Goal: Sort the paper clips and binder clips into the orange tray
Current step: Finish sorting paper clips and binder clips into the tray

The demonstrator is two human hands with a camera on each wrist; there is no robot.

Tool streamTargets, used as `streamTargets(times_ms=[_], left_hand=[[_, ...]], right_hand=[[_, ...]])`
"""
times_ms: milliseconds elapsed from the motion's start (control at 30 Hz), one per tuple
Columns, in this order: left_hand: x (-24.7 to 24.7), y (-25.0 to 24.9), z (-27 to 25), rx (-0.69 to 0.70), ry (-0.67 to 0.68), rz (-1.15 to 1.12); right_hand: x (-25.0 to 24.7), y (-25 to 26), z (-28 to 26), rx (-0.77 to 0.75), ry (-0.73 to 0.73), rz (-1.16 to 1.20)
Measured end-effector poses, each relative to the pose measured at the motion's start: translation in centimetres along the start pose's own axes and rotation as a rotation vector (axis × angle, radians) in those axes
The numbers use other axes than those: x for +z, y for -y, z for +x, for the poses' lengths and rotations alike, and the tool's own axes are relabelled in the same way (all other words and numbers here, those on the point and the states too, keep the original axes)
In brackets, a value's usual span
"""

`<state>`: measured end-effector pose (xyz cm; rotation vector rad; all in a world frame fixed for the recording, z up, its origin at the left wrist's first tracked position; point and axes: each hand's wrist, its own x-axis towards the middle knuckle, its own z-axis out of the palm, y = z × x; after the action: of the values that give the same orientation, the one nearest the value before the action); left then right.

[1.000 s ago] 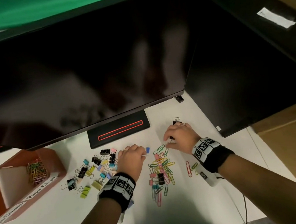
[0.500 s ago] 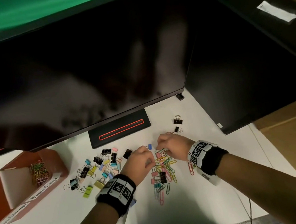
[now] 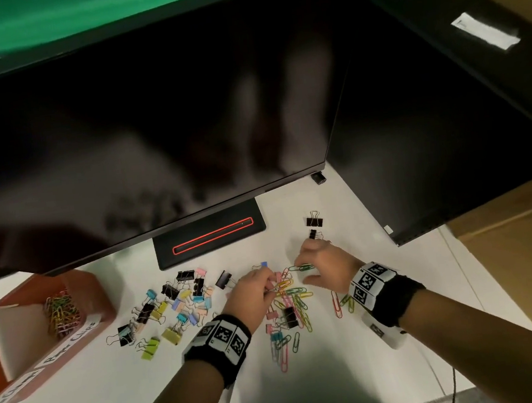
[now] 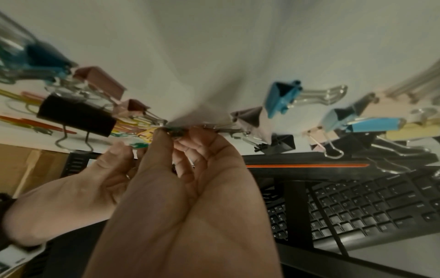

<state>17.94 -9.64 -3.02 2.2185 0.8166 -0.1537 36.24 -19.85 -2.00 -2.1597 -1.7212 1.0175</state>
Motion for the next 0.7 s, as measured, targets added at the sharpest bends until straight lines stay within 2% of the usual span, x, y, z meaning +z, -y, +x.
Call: streamTargets(times_ms=[300,500,700], left_hand=[[-0.5,0.9,0.3,0.022,-0.009,0.077],[-1.0,1.5,-0.1,-0.015,-0.027,0.064],[-1.3,1.1,-0.9,0.047,-0.036,-0.006]], right_hand=[[0.8,1.2,-0.4,0.099,0.027,-0.014],[0.3,1.1,-0.4,0.1,0.046,0.0],[1.7,2.3,-0.7,0.08,0.027,-0.02]])
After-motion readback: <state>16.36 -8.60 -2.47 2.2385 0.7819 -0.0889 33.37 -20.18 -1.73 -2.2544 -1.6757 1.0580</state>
